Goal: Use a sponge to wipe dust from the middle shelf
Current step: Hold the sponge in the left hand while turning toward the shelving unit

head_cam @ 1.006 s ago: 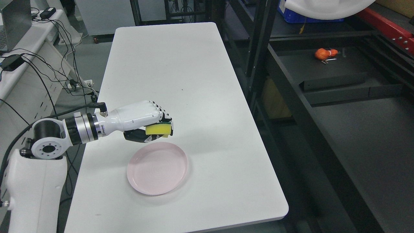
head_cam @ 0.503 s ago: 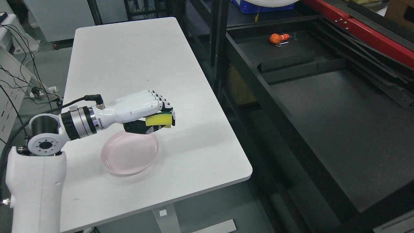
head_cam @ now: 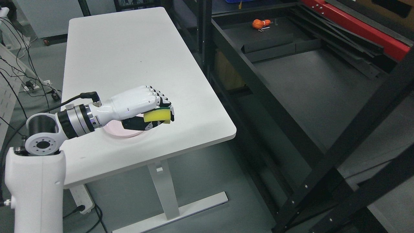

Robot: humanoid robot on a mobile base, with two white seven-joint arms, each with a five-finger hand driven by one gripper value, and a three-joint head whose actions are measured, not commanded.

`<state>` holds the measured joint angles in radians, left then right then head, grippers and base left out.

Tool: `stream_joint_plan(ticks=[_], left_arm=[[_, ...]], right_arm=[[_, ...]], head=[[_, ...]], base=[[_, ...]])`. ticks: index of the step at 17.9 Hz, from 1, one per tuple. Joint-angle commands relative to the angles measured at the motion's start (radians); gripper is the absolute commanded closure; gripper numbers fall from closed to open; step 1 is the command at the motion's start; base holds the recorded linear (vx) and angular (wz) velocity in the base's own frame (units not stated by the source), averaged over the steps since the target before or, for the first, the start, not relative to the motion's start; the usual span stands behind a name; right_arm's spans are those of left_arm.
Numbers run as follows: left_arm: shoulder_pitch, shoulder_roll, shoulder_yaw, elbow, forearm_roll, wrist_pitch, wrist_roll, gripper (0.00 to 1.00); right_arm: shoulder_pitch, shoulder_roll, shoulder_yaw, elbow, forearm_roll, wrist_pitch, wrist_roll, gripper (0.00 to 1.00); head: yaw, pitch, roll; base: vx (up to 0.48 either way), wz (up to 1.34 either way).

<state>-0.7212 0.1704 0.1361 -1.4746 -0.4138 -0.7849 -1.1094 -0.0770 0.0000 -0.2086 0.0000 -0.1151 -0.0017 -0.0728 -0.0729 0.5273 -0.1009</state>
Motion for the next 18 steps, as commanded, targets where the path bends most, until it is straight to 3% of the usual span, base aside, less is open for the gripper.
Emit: stream_joint_plan(ticks=[1, 8, 18], left_arm=[[-0.018, -0.098, 0.049, -0.007, -0.003, 0.000, -0.003, 0.99], [-0.027, -0.094, 0.056, -0.006, -0.045, 0.000, -0.003, 0.99], [-0.029, -0.106, 0.071, -0.006, -0.048, 0.000, -0.001, 0.99]], right_arm=[[0.000, -0.017, 0.000, -0.017, 0.000, 0.072, 0.001, 0.00], [0.000, -0.017, 0.000, -0.017, 0.000, 0.072, 0.001, 0.00], [0.000, -0.017, 0.000, -0.017, 0.000, 0.072, 0.001, 0.00]], head=[[0.0000, 0.000, 0.000], [0.0000, 0.000, 0.000], [0.0000, 0.000, 0.000]], base=[[-0.331, -0.13], [-0.337, -0.47], [-0.263, -0.92]])
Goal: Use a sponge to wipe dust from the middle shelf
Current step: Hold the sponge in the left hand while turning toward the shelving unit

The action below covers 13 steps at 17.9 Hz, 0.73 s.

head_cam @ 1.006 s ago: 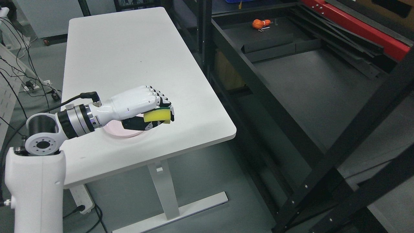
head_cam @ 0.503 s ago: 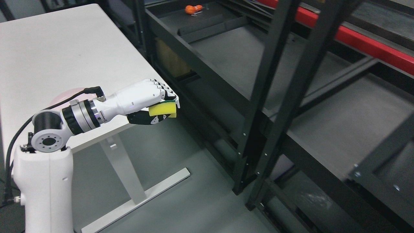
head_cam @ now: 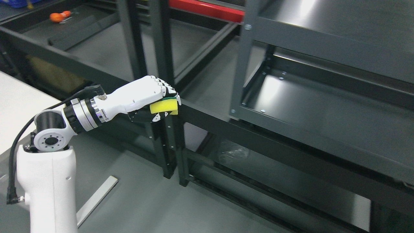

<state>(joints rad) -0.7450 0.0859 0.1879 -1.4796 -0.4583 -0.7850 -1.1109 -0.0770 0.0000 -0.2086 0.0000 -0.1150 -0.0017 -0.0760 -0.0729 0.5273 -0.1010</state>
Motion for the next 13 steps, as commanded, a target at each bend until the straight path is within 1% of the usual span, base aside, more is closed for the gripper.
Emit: stream_joint_plan(ticks=[1, 4, 7, 9, 12, 13], left_arm=[[-0.013, -0.021, 0.019, -0.001, -0.003, 0.000, -0.001, 0.99], [-0.069, -0.012, 0.018, -0.001, -0.013, 0.000, -0.001, 0.99], [-0.135, -0.018, -0.004, -0.002, -0.062, 0.000, -0.006, 0.99], [-0.207, -0.021, -0.069, -0.002, -0.079, 0.000, -0.014, 0.99], [-0.301, -0.025, -0.175, -0.001, -0.079, 0.000, -0.014, 0.99], [-0.336, -0.044, -0.223, 0.001, -0.079, 0.000, -0.014, 0.99]], right_arm=[[-0.001, -0.017, 0.000, -0.017, 0.000, 0.072, 0.004, 0.00], [0.000, -0.017, 0.000, -0.017, 0.000, 0.072, 0.004, 0.00], [0.000, -0.017, 0.000, -0.017, 0.000, 0.072, 0.004, 0.00], [-0.001, -0.017, 0.000, -0.017, 0.000, 0.072, 0.004, 0.00], [-0.001, -0.017, 0.000, -0.017, 0.000, 0.072, 0.004, 0.00], [-0.001, -0.017, 0.000, -0.017, 0.000, 0.072, 0.004, 0.00]], head=[[0.0000, 0.000, 0.000], [0.0000, 0.000, 0.000], [0.0000, 0.000, 0.000], [0.0000, 0.000, 0.000], [0.0000, 0.000, 0.000], [0.0000, 0.000, 0.000]], base=[[-0.171, -0.98], [-0.149, -0.95], [-0.085, -0.85], [-0.030, -0.67], [0.014, -0.35], [0.034, -0.19]])
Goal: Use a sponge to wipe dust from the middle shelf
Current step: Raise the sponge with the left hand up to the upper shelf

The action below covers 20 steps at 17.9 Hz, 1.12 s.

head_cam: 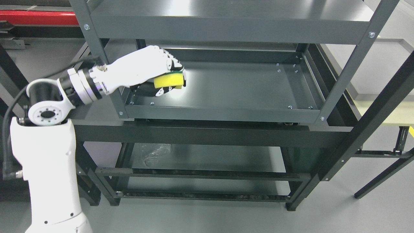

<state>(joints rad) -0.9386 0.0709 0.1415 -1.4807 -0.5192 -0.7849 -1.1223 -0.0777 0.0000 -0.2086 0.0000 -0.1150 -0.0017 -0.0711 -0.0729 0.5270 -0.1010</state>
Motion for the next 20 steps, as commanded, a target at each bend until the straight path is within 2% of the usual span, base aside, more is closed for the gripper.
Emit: stream_joint_plan(ticks=[1, 6, 9, 11, 16, 20], left_arm=[[-0.167, -0.053, -0.215, 0.003, -0.018, 0.000, -0.002, 0.99], [-0.340, -0.053, -0.465, 0.008, 0.036, 0.000, 0.021, 0.98], [-0.504, -0.053, -0.532, 0.025, 0.065, 0.018, 0.027, 0.98], [-0.566, -0.053, -0.575, 0.048, 0.048, 0.013, 0.027, 0.98], [-0.592, -0.053, -0.701, 0.238, -0.139, 0.004, 0.051, 0.99], [-0.589, -0.053, -0.676, 0.327, -0.272, 0.019, 0.140, 0.99]], right_arm=[[-0.001, -0.017, 0.000, -0.017, 0.000, 0.074, -0.001, 0.00], [0.001, -0.017, 0.000, -0.017, 0.000, 0.072, -0.001, 0.00], [0.001, -0.017, 0.000, -0.017, 0.000, 0.072, -0.003, 0.00], [0.001, -0.017, 0.000, -0.017, 0.000, 0.074, -0.001, 0.00], [-0.001, -0.017, 0.000, -0.017, 0.000, 0.072, -0.001, 0.00], [0.001, -0.017, 0.000, -0.017, 0.000, 0.072, -0.001, 0.00]], head=[[0.0000, 0.000, 0.000], [0.0000, 0.000, 0.000], [0.0000, 0.000, 0.000], [0.0000, 0.000, 0.000], [0.0000, 0.000, 0.000], [0.0000, 0.000, 0.000]], base=[[0.050, -0.04], [0.032, 0.00], [0.030, -0.01], [0.026, -0.01], [0.009, -0.04], [-0.004, 0.00]])
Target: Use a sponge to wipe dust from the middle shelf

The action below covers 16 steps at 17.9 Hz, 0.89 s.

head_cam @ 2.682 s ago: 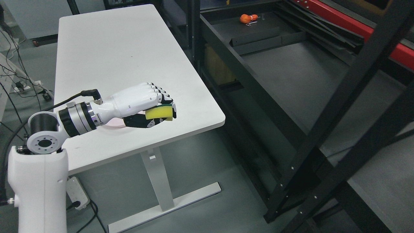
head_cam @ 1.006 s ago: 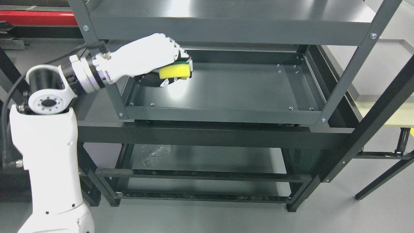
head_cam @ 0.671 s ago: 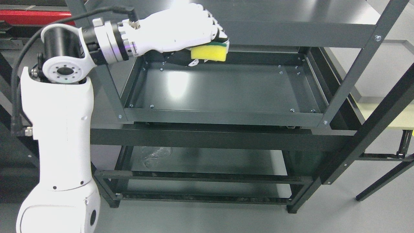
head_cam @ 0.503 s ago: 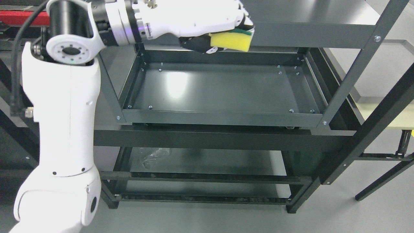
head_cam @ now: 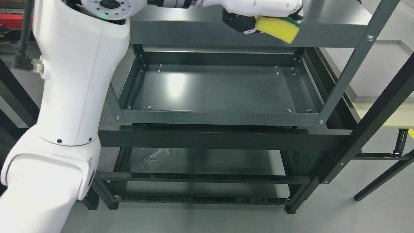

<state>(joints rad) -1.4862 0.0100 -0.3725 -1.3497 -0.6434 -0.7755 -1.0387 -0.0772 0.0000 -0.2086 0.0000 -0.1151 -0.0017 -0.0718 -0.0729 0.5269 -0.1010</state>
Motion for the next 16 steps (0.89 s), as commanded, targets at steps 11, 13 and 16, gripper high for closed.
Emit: stream_joint_plan(ticks=[11, 13, 16], left_arm=[[-0.014, 0.007, 0.001, 0.149, -0.165, -0.010, 0.016, 0.99], [-0.011, 0.007, 0.090, 0.133, -0.163, -0.010, -0.050, 0.99], [0.000, 0.007, 0.228, 0.100, -0.154, -0.010, -0.139, 0.99]], right_arm=[[0.000, -0.017, 0.000, -0.017, 0.000, 0.072, 0.000, 0.00], [-0.001, -0.017, 0.000, -0.017, 0.000, 0.074, 0.000, 0.00], [-0.001, -0.017, 0.000, -0.017, 0.000, 0.072, 0.000, 0.00]], head=[[0.0000, 0.000, 0.000], [0.0000, 0.000, 0.000], [0.0000, 0.000, 0.000]], base=[[0.011, -0.01], [0.019, -0.01], [0.013, -0.04]])
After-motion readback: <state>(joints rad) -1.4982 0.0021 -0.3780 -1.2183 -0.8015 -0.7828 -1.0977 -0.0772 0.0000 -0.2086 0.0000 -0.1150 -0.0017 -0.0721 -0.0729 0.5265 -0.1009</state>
